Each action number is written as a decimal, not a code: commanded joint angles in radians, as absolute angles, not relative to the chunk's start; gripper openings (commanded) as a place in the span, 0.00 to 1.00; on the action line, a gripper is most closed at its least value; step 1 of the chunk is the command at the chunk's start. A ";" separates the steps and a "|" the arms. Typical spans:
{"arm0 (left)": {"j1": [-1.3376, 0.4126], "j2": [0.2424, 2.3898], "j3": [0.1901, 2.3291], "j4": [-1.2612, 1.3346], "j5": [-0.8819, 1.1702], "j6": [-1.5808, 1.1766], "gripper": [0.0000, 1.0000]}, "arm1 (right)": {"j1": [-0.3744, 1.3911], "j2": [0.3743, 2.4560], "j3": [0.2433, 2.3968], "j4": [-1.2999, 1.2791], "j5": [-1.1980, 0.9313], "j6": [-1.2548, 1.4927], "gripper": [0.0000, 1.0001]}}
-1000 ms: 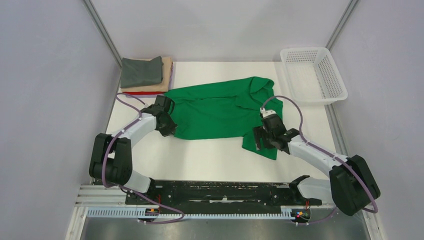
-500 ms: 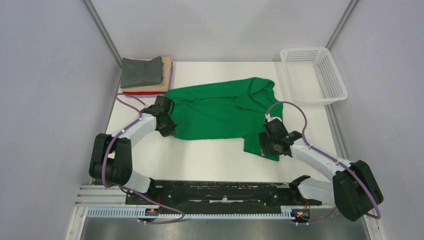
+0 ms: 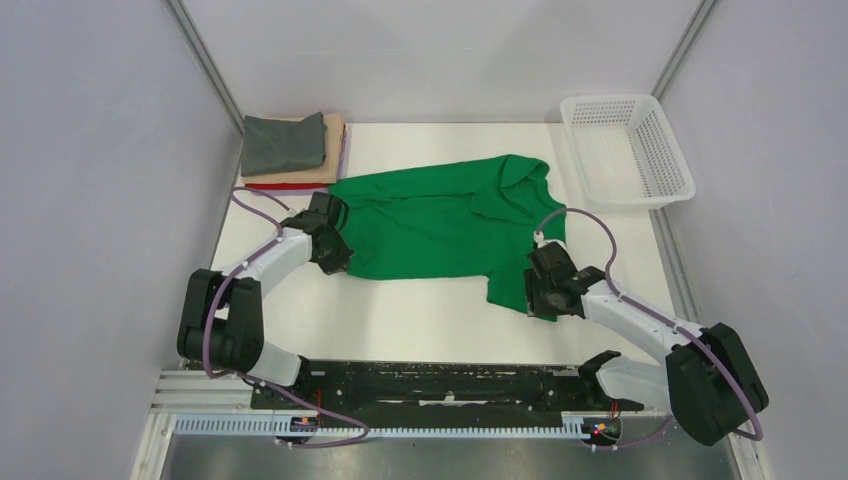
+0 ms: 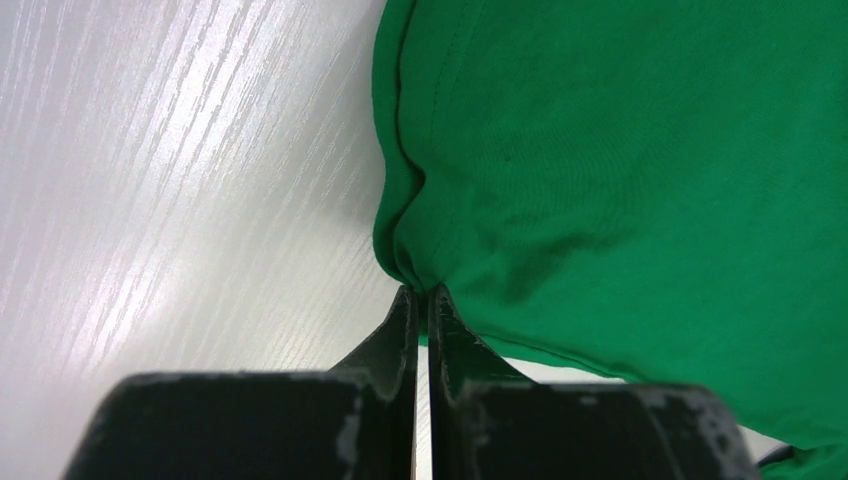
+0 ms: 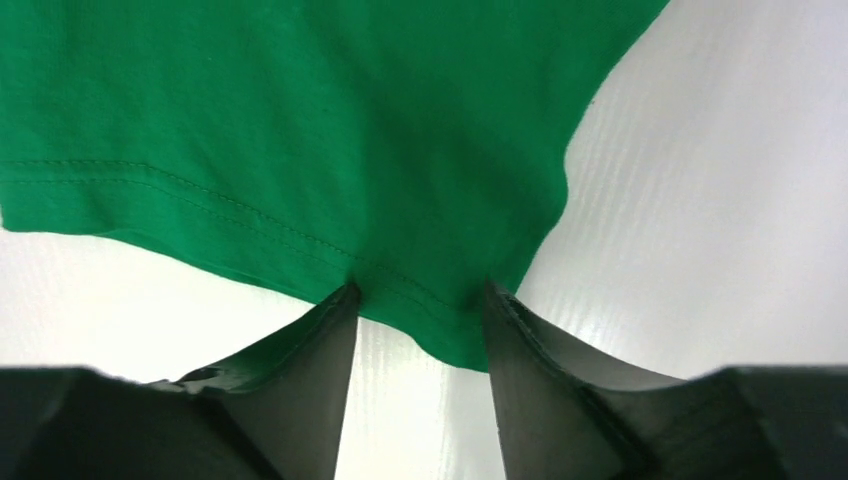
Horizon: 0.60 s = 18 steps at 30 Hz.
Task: Fold and stack the t-shirts
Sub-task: Flatten out the tshirt
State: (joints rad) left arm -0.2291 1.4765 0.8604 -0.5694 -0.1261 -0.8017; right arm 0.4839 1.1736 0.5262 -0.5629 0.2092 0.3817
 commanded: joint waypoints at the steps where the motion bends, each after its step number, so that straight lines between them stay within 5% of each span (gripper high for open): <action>1: -0.230 1.441 0.861 -0.557 -0.142 -0.787 0.02 | 0.477 1.221 0.414 -0.487 0.145 0.435 0.47; 3: -0.232 1.435 0.860 -0.557 -0.141 -0.788 0.02 | 0.477 1.221 0.393 -0.470 0.135 0.442 0.39; 8: -0.232 1.390 0.858 -0.528 -0.112 -0.785 0.02 | 0.477 1.165 0.405 -0.375 0.203 0.440 0.00; 18: -0.233 1.172 1.073 -0.408 -0.180 -0.762 0.02 | 0.468 1.105 0.858 -0.068 0.504 0.225 0.00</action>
